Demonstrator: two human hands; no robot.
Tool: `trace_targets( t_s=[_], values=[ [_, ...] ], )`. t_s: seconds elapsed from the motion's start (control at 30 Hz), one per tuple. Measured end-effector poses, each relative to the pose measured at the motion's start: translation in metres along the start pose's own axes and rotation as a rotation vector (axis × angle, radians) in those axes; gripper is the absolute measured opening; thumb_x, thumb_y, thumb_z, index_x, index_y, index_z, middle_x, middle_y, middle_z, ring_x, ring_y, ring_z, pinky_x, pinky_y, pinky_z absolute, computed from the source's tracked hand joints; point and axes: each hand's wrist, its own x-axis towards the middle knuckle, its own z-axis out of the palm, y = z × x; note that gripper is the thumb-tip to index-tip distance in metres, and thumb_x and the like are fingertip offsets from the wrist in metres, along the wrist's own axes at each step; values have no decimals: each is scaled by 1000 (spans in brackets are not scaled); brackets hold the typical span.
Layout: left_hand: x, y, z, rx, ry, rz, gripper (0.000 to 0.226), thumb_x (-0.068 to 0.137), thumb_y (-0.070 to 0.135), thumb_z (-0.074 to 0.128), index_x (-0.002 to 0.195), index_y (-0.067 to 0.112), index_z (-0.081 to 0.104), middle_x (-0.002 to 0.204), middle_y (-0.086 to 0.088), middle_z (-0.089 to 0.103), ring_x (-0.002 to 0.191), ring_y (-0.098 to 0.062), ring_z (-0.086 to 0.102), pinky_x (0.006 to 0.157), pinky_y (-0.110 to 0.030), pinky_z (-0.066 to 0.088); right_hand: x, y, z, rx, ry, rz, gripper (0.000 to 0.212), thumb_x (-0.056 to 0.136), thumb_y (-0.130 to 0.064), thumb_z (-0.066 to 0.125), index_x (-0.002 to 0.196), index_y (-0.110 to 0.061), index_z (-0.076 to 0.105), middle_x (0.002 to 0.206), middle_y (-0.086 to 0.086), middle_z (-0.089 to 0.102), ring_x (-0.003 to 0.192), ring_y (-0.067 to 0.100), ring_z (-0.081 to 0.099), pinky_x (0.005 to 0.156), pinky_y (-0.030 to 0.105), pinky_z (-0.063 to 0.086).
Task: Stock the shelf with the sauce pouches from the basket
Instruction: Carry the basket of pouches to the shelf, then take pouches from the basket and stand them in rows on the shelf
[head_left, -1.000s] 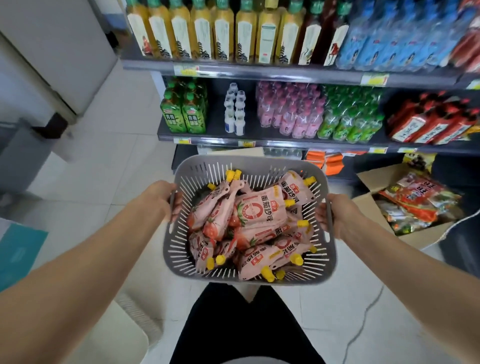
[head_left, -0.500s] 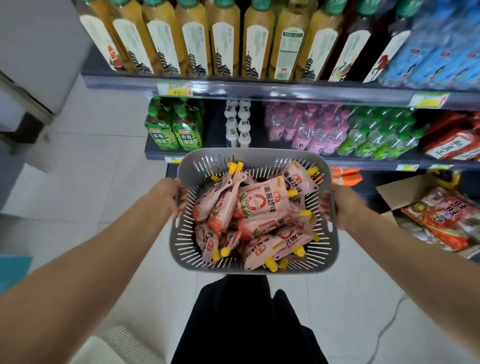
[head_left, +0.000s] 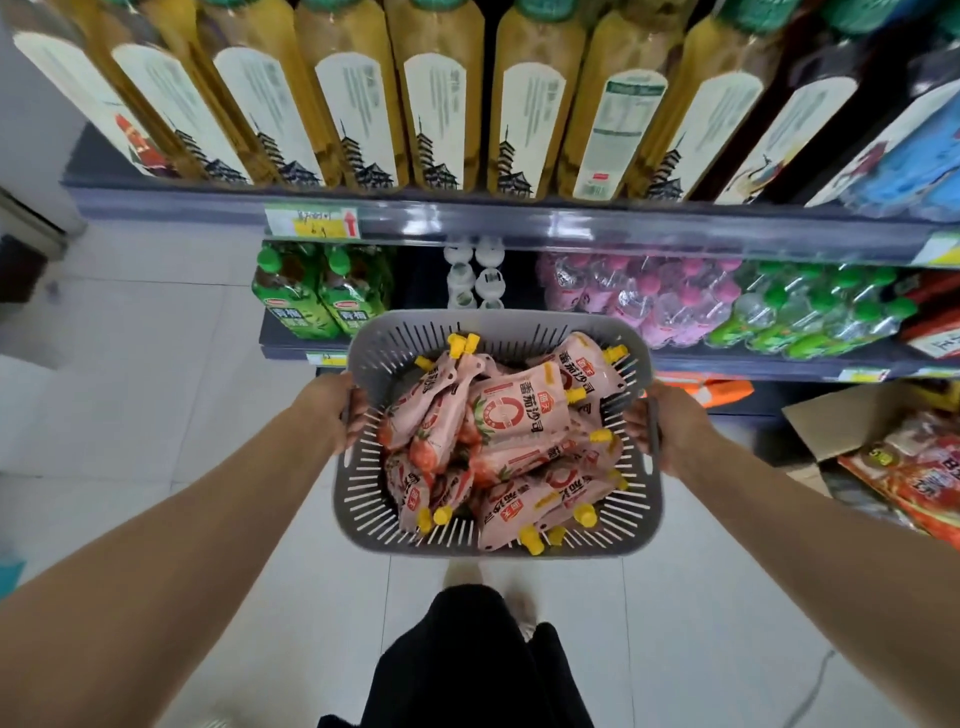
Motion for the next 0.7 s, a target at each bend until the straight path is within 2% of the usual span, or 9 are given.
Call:
trace_targets(
  t_s=[0.17,0.23,0.4,0.53,0.63,0.7],
  values=[
    [29,1,11,4,-23,0,43,97,27,31,55,19,36,29,5,36,42,-12,27,50,-22,20,29,-3,7,-3,-6,17,42,98,-31,31,62,-16,46,56,1,44,47,13,34,46,23,20],
    [38,1,14,7,-27,-3,42,97,25,31,56,19,37,32,6,38,47,-13,26,52,-23,21,38,-2,9,-7,-16,30,42,98,-30,30,61,-16,44,57,0,42,47,12,33,47,22,19],
    [25,20,24,4,10,-12,39,97,27,33,61,18,44,58,3,43,51,-13,31,55,-23,26,36,-19,-4,-33,9,17,35,97,-29,33,66,-17,46,57,0,45,46,12,36,41,22,20],
    [27,16,19,20,-21,6,38,98,25,31,62,19,42,62,2,38,52,-12,28,54,-23,22,38,-15,-2,-61,-13,2,38,97,-31,36,62,-17,46,54,-1,44,44,11,36,40,20,22],
    [19,5,15,86,-13,59,26,97,18,37,77,13,52,68,-4,43,59,-16,36,57,-25,28,32,-8,-1,-204,7,-90,31,97,-25,39,67,-19,46,67,2,48,59,17,49,54,26,38],
    [19,3,19,217,97,135,16,93,11,46,84,1,57,75,-11,49,67,-22,45,59,-30,36,30,-6,1,-480,104,-193,28,95,-22,43,67,-18,49,80,10,58,84,28,61,72,34,47]
  ],
)
